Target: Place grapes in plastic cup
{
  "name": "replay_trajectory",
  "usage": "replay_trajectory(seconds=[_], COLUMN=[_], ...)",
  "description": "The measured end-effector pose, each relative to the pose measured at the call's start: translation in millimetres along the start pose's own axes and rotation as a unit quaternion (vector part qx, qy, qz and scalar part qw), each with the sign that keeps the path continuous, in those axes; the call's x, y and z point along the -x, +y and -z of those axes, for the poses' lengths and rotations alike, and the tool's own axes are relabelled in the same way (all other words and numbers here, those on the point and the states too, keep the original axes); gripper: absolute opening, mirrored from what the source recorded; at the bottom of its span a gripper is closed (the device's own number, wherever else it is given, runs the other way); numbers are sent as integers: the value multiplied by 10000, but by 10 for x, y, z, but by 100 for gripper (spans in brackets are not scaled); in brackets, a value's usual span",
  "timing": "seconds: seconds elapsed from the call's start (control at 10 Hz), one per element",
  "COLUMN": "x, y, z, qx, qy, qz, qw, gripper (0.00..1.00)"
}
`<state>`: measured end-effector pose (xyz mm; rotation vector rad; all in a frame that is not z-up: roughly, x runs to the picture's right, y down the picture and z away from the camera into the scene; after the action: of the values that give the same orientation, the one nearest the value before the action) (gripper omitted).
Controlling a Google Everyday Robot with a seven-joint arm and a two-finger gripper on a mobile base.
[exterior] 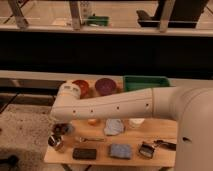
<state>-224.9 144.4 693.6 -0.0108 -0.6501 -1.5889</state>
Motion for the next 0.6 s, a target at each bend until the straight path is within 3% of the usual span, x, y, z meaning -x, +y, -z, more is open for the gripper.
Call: replay_trajectory(seconds=[0.3,0.5,0.6], x=[-184,-445,-497], y=[211,630,726], z=[-50,-62,-83], qx=[-169,-268,-296], qy=[-186,-242,-283], qz=[-136,-186,-191], qw=[9996,9992,9990], gripper=[0,0,0])
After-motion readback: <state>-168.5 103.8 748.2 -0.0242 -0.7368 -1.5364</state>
